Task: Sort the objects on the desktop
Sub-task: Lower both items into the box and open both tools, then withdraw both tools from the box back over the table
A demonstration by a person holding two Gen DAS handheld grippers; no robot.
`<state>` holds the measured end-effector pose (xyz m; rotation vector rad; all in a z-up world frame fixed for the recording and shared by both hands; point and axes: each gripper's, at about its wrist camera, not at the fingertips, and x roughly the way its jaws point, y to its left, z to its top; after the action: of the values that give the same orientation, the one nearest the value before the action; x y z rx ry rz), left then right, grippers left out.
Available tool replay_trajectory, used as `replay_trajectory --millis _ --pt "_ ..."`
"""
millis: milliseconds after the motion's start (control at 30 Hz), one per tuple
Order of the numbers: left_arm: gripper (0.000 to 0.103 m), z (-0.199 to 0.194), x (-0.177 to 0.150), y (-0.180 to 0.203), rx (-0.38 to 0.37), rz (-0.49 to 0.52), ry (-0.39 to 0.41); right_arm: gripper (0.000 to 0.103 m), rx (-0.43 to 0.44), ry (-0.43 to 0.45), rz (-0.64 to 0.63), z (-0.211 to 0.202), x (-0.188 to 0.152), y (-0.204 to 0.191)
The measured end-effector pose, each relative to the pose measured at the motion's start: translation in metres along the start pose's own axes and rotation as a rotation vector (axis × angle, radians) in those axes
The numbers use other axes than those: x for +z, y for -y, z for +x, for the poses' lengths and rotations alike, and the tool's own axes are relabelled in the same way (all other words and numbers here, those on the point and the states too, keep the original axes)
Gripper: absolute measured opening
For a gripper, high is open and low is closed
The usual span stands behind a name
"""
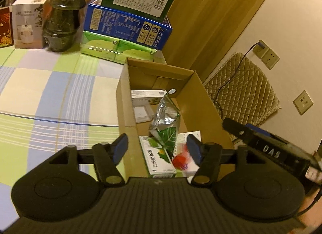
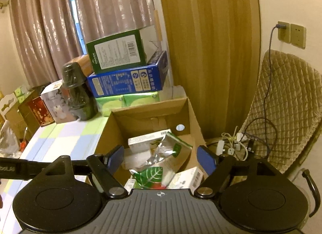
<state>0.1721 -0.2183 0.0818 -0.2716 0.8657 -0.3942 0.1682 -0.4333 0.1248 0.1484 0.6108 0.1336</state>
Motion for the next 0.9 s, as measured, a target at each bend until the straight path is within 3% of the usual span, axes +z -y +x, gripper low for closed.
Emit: replay_trajectory --millis 167,300,567,900 --pt "0.090 -0.016 -0.018 -0.003 0.026 0.021 0.019 0.082 -0.024 -0.018 0.034 -0.022 -0.020 0.007" --pt "0.101 -0.031 -0.038 0.001 0.048 0.050 0.029 0.086 -0.032 -0.038 0.059 -0.044 -0.037 0.010" --pt "0.102 -0.061 -0.077 0.014 0.086 0.084 0.035 0.101 -0.029 -0.083 0.005 -0.090 -0.067 -0.006" --pt "0.102 -0.101 -0.116 0.026 0.148 0.090 0.052 0.101 -0.034 -0.101 -0.004 -0.141 -0.096 -0.022"
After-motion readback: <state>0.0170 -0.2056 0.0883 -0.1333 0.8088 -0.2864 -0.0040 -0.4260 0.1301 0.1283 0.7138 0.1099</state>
